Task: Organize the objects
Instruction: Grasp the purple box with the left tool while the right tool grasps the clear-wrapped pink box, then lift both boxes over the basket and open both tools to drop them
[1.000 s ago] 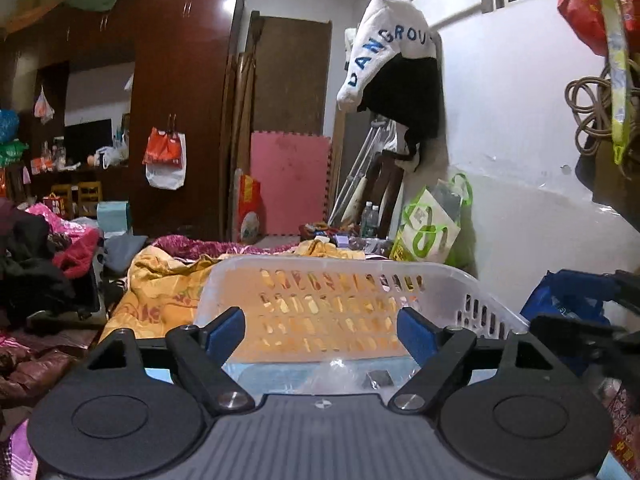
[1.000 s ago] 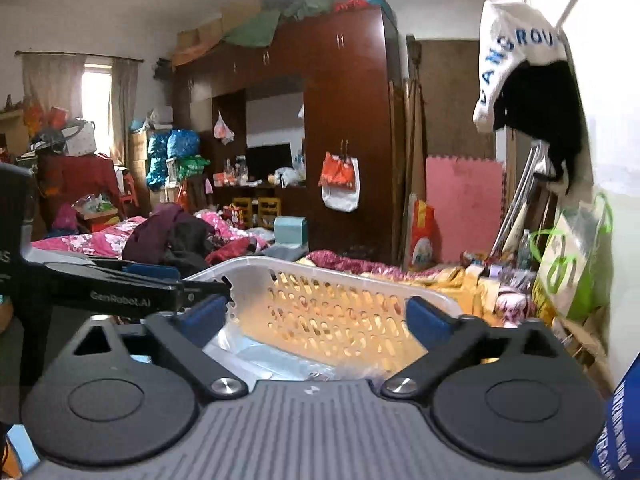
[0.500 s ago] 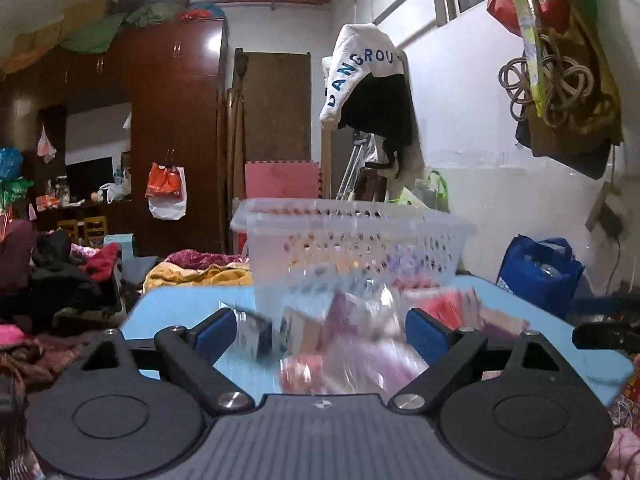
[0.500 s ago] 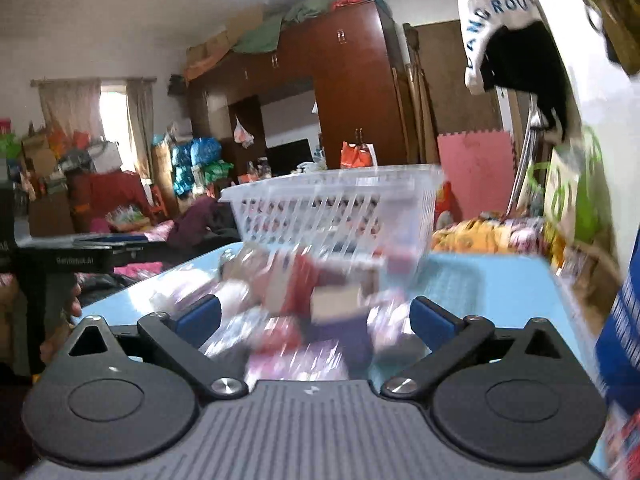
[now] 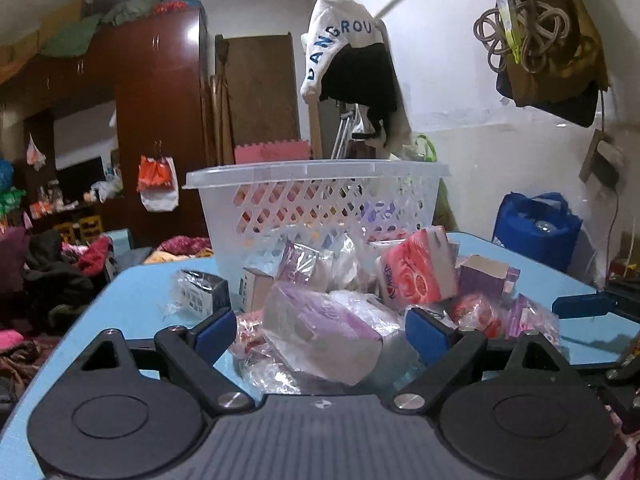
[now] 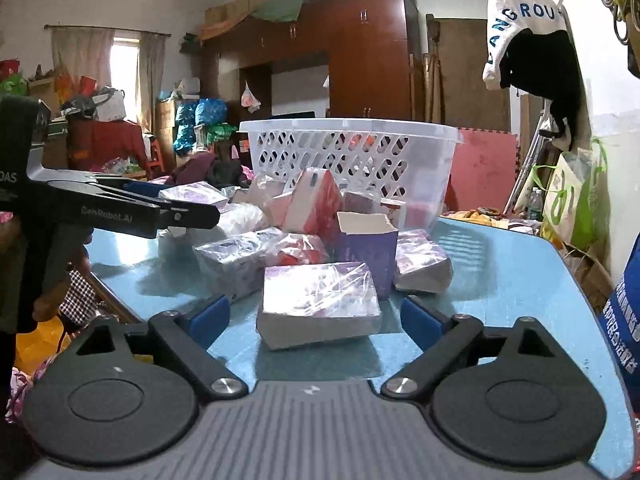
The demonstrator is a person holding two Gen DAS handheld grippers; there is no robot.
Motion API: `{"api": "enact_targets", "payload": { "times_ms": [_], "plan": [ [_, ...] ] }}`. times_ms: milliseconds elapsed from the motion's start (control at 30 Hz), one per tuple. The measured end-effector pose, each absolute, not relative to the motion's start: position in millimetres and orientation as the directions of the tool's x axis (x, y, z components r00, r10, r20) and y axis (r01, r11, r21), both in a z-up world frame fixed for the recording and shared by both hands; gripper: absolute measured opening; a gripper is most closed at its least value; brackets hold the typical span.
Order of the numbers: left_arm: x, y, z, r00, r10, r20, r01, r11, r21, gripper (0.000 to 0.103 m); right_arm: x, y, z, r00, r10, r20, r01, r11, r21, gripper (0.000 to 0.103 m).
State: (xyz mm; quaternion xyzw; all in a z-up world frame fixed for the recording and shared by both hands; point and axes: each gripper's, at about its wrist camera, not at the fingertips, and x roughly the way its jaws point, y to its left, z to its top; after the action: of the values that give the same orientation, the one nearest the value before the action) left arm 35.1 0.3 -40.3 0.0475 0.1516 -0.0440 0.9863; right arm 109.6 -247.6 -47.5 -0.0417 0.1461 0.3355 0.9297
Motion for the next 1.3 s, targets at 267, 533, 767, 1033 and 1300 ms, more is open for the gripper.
{"api": "enact_targets", "payload": {
  "times_ms": [267, 533, 767, 1033, 1300],
  "plan": [
    [36, 9, -44, 0.944, -0.118, -0.309, 0.123, 0.992, -0.003, 0.066, 102, -246, -56, 0.721, 0.617, -0.316, -0.647, 0.762, 0.014, 0.069],
    [34, 24, -38, 0.954, -0.122, -0.273, 0.104, 0.991, -0.079, 0.050, 97, -259, -48, 0.736, 0.620, -0.271, -0.633, 0.773, 0.049, 0.069],
    [33, 27, -37, 0.960, -0.124, -0.252, 0.109, 0.991, -0.073, 0.049, 95, -263, -43, 0.749, 0.609, -0.261, -0.621, 0.783, 0.043, 0.069],
    [26, 41, -24, 0.970, -0.137, -0.201, 0.117, 0.987, -0.105, 0.050, 101, -280, -31, 0.745, 0.637, -0.198, -0.627, 0.770, 0.120, 0.069],
    [49, 43, 12, 0.977, -0.169, -0.127, 0.152, 0.979, -0.136, 0.050, 130, -281, 23, 0.754, 0.651, -0.087, -0.640, 0.758, 0.130, 0.069]
  ]
}}
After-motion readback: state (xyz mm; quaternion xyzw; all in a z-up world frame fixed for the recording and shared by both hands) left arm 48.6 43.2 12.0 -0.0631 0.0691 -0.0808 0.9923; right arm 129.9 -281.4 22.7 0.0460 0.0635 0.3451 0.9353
